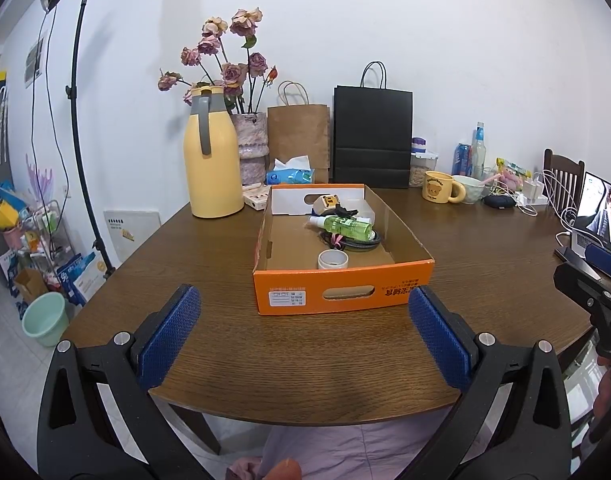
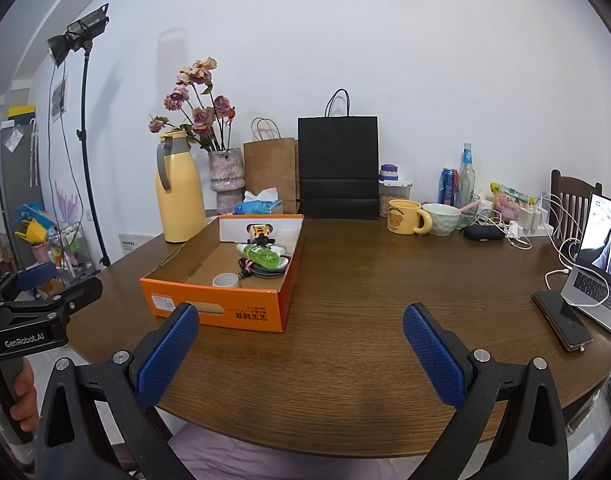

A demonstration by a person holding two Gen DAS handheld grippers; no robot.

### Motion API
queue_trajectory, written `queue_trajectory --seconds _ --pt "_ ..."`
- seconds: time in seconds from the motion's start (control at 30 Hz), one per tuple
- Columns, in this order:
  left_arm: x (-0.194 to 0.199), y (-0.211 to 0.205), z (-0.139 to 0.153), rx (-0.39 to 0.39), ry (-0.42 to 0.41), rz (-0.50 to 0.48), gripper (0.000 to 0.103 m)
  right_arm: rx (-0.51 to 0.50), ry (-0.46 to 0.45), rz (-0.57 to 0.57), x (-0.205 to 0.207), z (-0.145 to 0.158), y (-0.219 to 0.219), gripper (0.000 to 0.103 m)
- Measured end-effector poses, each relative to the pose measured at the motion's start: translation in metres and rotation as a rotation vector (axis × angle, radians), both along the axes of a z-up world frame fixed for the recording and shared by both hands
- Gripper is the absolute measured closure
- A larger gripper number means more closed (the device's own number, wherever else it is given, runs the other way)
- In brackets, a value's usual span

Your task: Organize rigid objects

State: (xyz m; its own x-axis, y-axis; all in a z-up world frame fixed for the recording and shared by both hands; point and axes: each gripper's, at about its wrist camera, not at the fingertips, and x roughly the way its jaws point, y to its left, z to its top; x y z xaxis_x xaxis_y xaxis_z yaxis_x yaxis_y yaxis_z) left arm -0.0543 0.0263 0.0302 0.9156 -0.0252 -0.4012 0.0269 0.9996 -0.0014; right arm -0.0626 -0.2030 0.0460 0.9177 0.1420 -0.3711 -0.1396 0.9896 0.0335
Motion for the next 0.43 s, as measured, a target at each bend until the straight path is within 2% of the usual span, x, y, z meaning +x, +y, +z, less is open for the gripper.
queue_trajectory --seconds 0.43 --pt "0.0008 -0.0002 0.0026 0.001 0.002 -0.006 0.0 -0.002 0.011 0.002 0.003 -0.006 0.0003 0.0"
